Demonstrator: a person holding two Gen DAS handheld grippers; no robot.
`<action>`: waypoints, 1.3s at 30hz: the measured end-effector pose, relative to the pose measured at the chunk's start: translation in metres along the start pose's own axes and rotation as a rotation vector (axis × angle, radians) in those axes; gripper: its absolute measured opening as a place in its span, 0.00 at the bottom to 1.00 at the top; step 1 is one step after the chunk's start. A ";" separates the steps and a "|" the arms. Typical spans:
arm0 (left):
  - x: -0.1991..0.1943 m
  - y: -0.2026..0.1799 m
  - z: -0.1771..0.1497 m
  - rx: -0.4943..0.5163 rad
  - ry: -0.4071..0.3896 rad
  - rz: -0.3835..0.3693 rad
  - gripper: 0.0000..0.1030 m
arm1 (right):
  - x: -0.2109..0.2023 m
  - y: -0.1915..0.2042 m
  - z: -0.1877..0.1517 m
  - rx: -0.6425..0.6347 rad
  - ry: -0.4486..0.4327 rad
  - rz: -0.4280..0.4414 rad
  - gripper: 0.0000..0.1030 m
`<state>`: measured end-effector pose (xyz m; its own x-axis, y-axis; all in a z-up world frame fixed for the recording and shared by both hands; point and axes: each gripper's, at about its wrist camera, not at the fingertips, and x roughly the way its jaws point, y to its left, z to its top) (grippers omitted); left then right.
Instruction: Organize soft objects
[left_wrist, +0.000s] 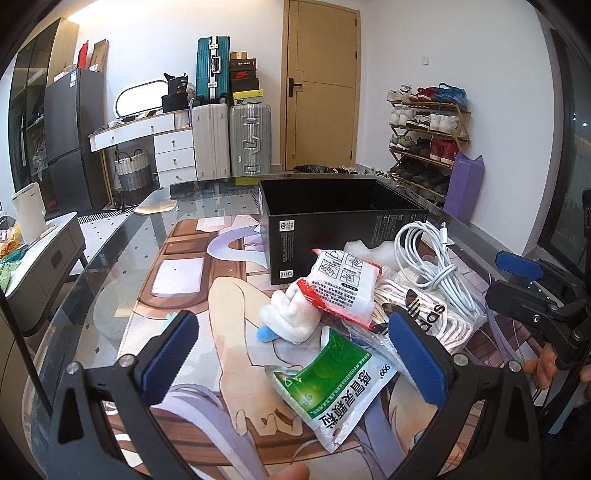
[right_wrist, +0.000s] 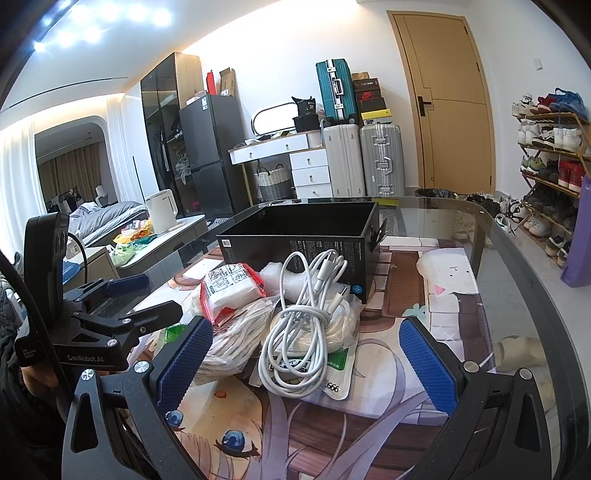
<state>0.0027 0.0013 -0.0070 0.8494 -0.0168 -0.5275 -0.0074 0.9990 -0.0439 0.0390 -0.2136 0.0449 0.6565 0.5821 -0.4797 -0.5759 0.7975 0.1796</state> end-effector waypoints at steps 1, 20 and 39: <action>0.000 0.000 0.000 0.001 0.000 0.001 1.00 | 0.000 0.000 0.000 0.000 0.001 -0.001 1.00; -0.007 0.005 0.008 0.018 -0.008 0.026 1.00 | 0.016 0.002 0.015 -0.023 0.086 -0.048 1.00; 0.001 0.009 0.004 0.005 0.037 0.010 1.00 | 0.062 -0.009 0.021 -0.016 0.230 -0.169 1.00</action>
<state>0.0061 0.0102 -0.0044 0.8293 -0.0086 -0.5587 -0.0126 0.9993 -0.0341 0.0951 -0.1816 0.0320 0.6172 0.3883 -0.6844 -0.4761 0.8768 0.0680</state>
